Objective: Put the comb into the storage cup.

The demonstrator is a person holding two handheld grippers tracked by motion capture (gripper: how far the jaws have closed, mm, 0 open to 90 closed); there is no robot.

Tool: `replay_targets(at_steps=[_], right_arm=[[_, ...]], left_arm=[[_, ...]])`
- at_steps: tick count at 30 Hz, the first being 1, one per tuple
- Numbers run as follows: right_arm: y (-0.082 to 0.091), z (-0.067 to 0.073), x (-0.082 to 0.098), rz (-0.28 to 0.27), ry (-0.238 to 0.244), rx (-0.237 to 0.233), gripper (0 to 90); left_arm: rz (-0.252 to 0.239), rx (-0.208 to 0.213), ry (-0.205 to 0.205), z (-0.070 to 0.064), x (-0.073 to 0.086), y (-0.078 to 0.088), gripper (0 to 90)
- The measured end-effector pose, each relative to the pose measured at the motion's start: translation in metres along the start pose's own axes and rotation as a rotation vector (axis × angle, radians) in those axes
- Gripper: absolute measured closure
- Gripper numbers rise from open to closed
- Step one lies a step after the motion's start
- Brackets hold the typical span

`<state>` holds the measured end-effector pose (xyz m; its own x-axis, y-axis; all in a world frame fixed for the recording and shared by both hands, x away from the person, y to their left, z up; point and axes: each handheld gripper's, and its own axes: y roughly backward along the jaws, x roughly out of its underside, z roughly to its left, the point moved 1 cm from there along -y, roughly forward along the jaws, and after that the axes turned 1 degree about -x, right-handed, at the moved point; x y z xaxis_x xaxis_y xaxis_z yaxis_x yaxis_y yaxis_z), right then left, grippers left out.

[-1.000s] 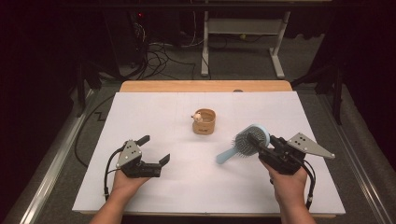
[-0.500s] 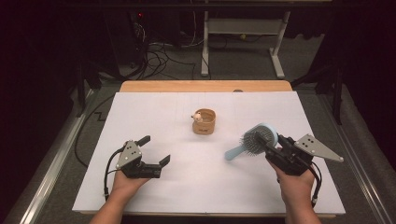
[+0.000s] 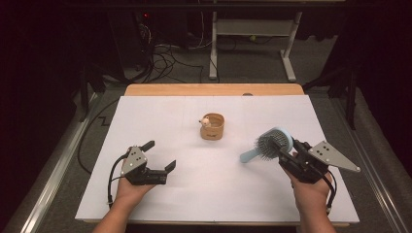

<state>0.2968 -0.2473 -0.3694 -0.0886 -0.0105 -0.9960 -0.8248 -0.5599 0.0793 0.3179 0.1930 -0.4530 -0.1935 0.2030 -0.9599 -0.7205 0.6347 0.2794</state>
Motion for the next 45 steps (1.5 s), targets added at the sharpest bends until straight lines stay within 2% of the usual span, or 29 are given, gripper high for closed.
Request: replay_targets(at_steps=[18,21,27,33,45], right_arm=[[-0.012,0.011,-0.009,0.009,0.050,0.017,59.6],[-0.016,0.011,-0.012,0.014,0.035,0.017,59.6],[-0.025,0.015,-0.019,0.013,0.056,0.015,59.6],[-0.032,0.017,-0.024,0.009,0.044,0.008,59.6],[-0.041,0.016,-0.036,-0.013,0.039,0.003,59.6]], left_arm=[[0.006,0.019,-0.015,-0.002,0.001,-0.001,0.0],[0.006,0.021,-0.017,-0.001,0.001,-0.002,0.0],[0.004,0.029,-0.029,-0.003,0.001,-0.001,0.0],[0.014,0.031,-0.041,-0.004,0.002,-0.002,0.0],[0.004,0.038,-0.028,-0.003,0.002,-0.002,0.0]])
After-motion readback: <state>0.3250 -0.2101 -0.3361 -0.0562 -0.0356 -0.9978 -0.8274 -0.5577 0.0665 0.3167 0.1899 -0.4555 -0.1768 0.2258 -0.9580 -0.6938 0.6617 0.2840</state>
